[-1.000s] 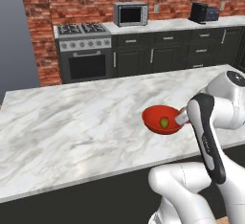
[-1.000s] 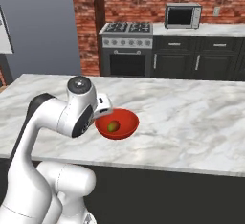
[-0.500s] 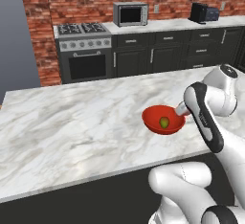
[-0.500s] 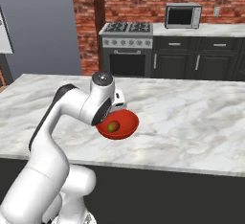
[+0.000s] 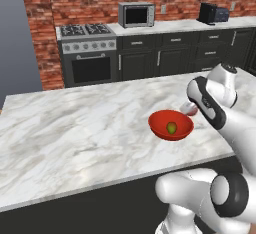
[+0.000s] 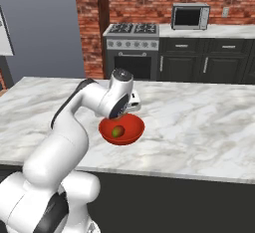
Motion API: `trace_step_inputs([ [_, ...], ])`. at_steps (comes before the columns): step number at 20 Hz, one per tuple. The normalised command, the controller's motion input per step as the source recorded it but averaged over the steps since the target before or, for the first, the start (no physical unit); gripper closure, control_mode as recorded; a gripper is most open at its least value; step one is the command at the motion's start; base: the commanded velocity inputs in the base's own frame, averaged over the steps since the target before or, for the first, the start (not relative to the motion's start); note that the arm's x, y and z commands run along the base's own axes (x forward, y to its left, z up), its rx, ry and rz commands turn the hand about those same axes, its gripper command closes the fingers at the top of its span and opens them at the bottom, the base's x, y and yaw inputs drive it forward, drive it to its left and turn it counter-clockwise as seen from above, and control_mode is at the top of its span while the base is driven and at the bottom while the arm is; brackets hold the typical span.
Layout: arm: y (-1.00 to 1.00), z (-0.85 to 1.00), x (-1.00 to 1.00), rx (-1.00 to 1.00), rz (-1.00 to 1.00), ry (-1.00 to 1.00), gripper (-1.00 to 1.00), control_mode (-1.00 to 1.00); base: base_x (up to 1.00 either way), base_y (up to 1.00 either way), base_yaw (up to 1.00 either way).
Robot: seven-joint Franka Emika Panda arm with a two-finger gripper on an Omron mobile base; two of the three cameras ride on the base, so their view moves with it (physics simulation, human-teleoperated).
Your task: Retrieve the mango and peach from the fridge and place them into the bowl on the dining table.
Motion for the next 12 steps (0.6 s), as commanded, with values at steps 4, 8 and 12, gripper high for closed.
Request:
trace_step_inputs([
  [4, 0.09, -0.33, 0.38, -0.01, 0.00, 0.08, 1.00, -1.00, 0.00, 0.00, 0.00],
  [8, 0.02, -0.35, 0.33, -0.01, 0.00, 0.04, 1.00, -1.00, 0.00, 0.00, 0.00],
  [12, 0.00, -0.31, 0.23, 0.00, -0.01, 0.01, 1.00, -1.00, 0.00, 0.00, 0.00],
])
